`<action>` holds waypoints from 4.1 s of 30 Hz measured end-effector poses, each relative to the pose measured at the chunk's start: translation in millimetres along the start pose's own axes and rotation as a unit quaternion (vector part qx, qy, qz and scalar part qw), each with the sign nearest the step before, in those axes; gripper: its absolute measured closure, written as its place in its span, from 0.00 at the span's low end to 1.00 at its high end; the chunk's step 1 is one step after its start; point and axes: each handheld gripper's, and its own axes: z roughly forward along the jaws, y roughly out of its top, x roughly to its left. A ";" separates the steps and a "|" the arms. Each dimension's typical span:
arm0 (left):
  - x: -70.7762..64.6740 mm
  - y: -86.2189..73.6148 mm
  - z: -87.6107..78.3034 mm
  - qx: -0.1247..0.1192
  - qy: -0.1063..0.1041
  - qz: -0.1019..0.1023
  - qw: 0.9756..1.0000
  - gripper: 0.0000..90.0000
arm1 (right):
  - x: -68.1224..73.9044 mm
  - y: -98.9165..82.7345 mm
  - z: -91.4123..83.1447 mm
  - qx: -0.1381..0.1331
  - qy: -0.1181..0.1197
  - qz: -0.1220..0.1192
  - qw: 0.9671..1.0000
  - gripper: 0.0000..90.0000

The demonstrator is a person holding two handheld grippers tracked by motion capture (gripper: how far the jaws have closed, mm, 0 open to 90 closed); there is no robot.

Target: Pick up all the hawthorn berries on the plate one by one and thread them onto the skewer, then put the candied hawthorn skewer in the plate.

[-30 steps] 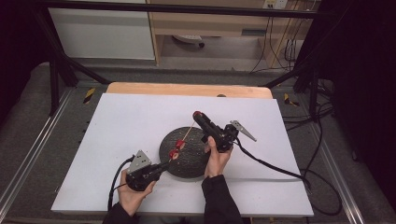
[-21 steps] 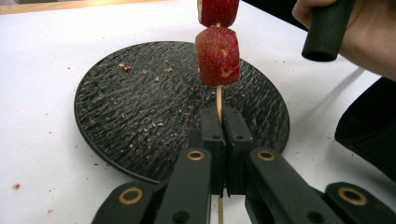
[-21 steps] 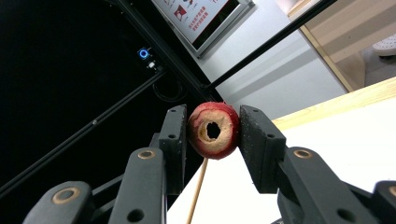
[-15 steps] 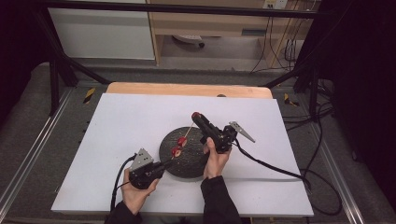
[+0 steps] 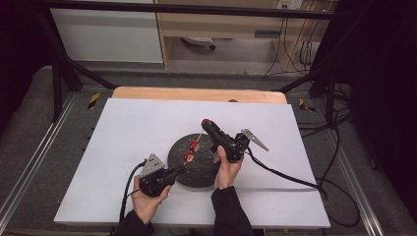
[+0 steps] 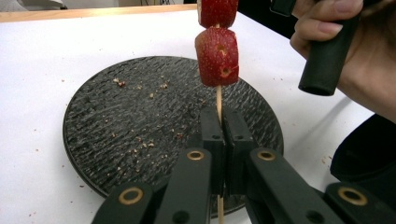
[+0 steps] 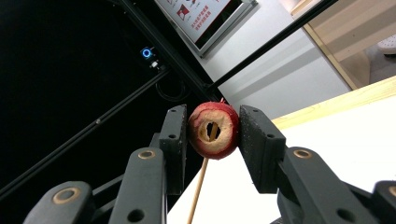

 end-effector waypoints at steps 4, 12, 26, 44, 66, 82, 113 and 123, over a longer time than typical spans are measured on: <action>-1.1 1.9 1.5 -0.001 0.000 -0.001 1.000 0.98 | 0.9 -0.5 -0.8 -0.001 0.002 0.001 1.000 0.71; 0.1 5.4 4.8 -0.003 0.001 -0.002 1.000 0.98 | 1.3 -4.4 -1.9 0.005 0.002 -0.002 1.000 0.71; 1.2 11.8 13.7 -0.002 0.000 -0.002 1.000 0.98 | 2.7 -13.0 -5.7 0.022 0.000 -0.012 1.000 0.71; 10.9 5.1 7.7 0.006 -0.001 -0.001 1.000 0.98 | 3.1 2.6 -19.8 0.071 -0.015 -0.063 0.995 0.51; 31.9 2.9 -5.9 0.051 -0.013 0.014 0.998 0.98 | -34.2 11.4 -65.6 0.279 -0.056 -0.202 0.937 0.01; 37.6 18.6 -2.4 0.101 -0.007 0.040 0.994 0.98 | -59.7 13.9 -107.6 0.356 -0.085 -0.255 0.895 0.01; 25.4 -2.4 42.1 0.160 0.018 0.067 0.985 0.98 | -76.2 23.0 -147.9 0.355 -0.100 -0.251 0.895 0.01; 24.4 -3.4 43.5 0.170 0.021 0.074 0.982 0.97 | -75.7 24.9 -150.3 0.351 -0.097 -0.248 0.898 0.01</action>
